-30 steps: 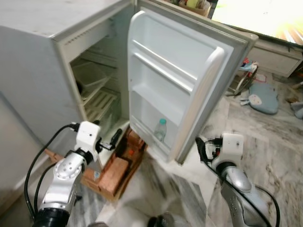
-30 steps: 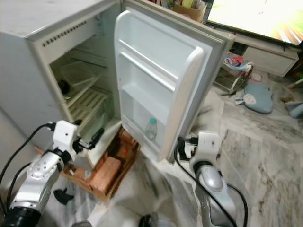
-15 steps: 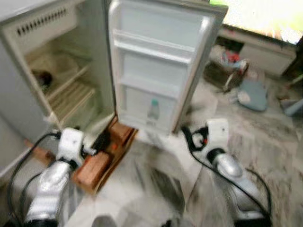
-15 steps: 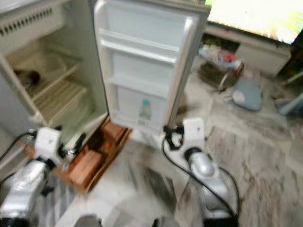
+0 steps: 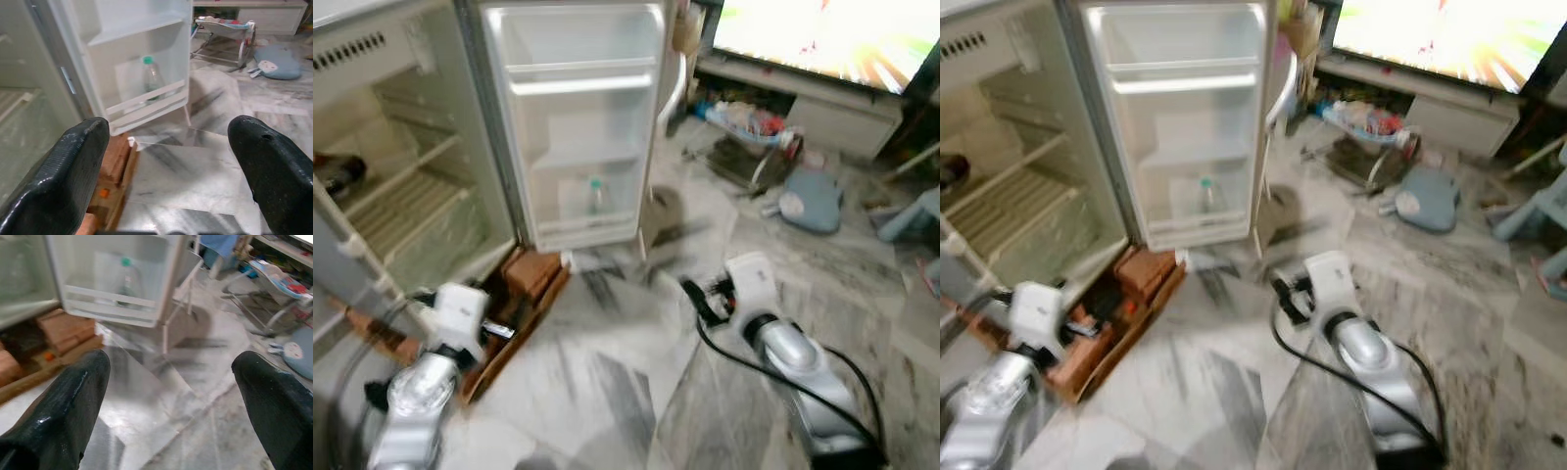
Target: Restocking fridge
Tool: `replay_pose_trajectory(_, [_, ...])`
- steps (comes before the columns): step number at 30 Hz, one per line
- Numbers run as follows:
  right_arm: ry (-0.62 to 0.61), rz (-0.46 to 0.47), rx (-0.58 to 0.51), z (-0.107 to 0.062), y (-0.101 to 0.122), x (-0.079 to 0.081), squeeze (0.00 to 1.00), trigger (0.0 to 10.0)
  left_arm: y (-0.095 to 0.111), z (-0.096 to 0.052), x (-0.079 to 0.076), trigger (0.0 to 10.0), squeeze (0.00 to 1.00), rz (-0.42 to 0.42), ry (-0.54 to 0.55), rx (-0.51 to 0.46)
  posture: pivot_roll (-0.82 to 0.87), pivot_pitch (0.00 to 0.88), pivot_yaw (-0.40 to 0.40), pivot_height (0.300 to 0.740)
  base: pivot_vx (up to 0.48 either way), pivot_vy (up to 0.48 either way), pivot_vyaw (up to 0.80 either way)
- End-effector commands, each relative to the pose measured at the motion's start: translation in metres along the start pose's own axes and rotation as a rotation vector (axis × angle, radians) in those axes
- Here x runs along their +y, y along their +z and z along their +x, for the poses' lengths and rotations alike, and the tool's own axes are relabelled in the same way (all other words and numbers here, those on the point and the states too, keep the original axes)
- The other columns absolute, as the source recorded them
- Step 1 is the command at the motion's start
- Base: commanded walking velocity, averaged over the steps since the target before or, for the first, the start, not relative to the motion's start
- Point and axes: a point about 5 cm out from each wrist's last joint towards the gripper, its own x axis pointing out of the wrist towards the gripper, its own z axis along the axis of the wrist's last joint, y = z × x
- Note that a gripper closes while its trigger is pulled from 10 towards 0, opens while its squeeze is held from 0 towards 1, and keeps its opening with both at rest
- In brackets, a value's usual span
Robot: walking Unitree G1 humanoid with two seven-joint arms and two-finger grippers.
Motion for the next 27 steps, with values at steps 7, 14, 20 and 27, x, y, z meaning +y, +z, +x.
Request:
replay_pose_trajectory(7, [-0.253, 0.014, -0.079, 0.012, 0.011, -0.003, 0.00, 10.0, -0.007, 0.001, 0.015, 10.0, 0.00, -0.012, 0.069, 0.007, 0.13, 0.000, -0.091, 0.740, 0.447, 0.000, 0.00])
replay_pose_trajectory(14, [-0.265, 0.099, -0.175, 0.014, 0.027, -0.013, 0.00, 10.0, -0.001, 0.013, 0.013, 10.0, 0.00, -0.004, 0.035, -0.009, 0.12, 0.000, -0.081, 0.740, 0.466, 0.000, 0.00])
replay_pose_trajectory(20, [-0.329, 0.159, -0.190, 0.017, 0.028, -0.016, 0.00, 10.0, 0.007, 0.022, 0.019, 10.0, 0.00, 0.008, 0.079, -0.028, 0.12, 0.000, -0.071, 0.740, 0.467, 0.000, 0.00])
replay_pose_trajectory(27, [-0.389, 0.193, -0.225, 0.017, 0.024, -0.017, 0.00, 10.0, 0.002, 0.020, 0.011, 10.0, 0.00, 0.001, 0.051, 0.002, 0.12, 0.000, 0.019, 0.740, 0.058, 0.000, 0.00])
